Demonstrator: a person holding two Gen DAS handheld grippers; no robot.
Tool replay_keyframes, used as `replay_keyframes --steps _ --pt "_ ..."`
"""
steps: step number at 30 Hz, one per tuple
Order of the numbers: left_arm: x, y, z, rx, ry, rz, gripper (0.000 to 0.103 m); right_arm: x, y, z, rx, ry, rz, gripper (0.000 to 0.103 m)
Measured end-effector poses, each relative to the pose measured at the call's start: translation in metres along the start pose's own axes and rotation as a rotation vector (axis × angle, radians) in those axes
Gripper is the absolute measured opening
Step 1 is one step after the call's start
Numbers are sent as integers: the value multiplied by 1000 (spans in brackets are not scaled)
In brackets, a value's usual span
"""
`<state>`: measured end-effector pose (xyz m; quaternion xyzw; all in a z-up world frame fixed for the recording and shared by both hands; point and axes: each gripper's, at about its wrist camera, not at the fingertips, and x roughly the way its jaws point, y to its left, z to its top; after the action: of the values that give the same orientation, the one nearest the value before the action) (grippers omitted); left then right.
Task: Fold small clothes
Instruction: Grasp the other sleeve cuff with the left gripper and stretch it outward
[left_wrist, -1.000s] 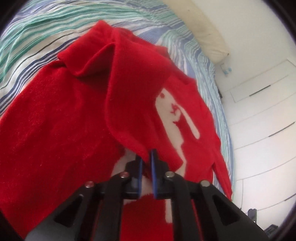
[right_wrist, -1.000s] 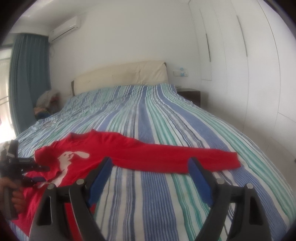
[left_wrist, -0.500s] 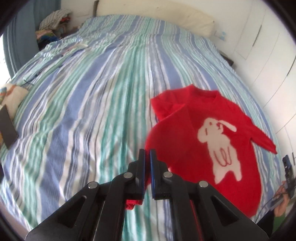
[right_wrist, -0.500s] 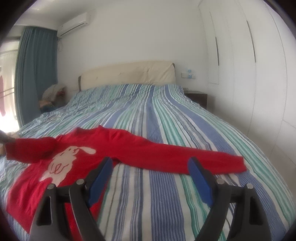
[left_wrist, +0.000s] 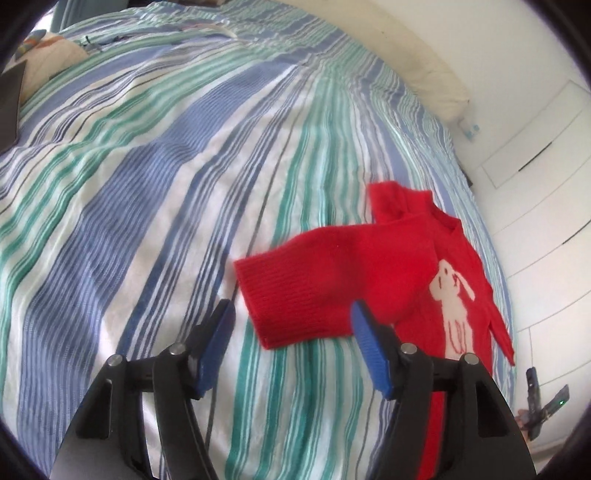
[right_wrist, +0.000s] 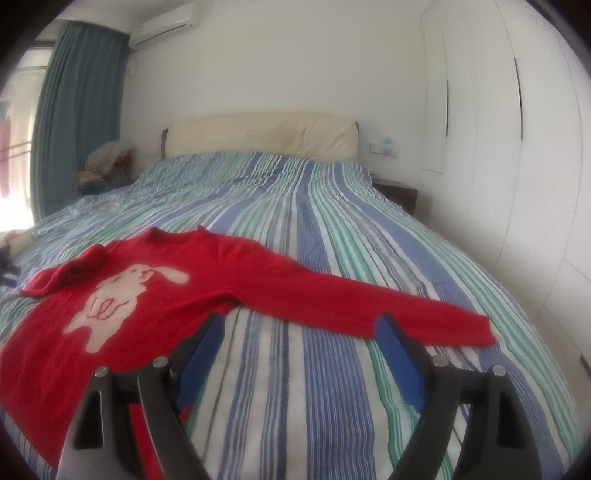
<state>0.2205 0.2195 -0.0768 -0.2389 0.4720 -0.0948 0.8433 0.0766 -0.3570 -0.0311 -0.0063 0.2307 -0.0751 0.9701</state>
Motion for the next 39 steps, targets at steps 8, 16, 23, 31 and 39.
replay_keyframes --steps 8,16,23,31,39 --pt "31 -1 7 -97 9 80 7 -2 7 -1 -33 -12 -9 83" --pt "-73 21 72 43 -259 454 6 -5 -7 2 24 -21 -22 83" --pt "-55 70 66 40 -184 603 6 -1 2 2 -7 -17 -19 83" --pt "-43 90 38 -2 -127 637 6 0 -3 -1 -1 -9 -36 83" --pt "-49 93 39 -55 -137 605 38 2 -6 -3 14 7 -36 83"
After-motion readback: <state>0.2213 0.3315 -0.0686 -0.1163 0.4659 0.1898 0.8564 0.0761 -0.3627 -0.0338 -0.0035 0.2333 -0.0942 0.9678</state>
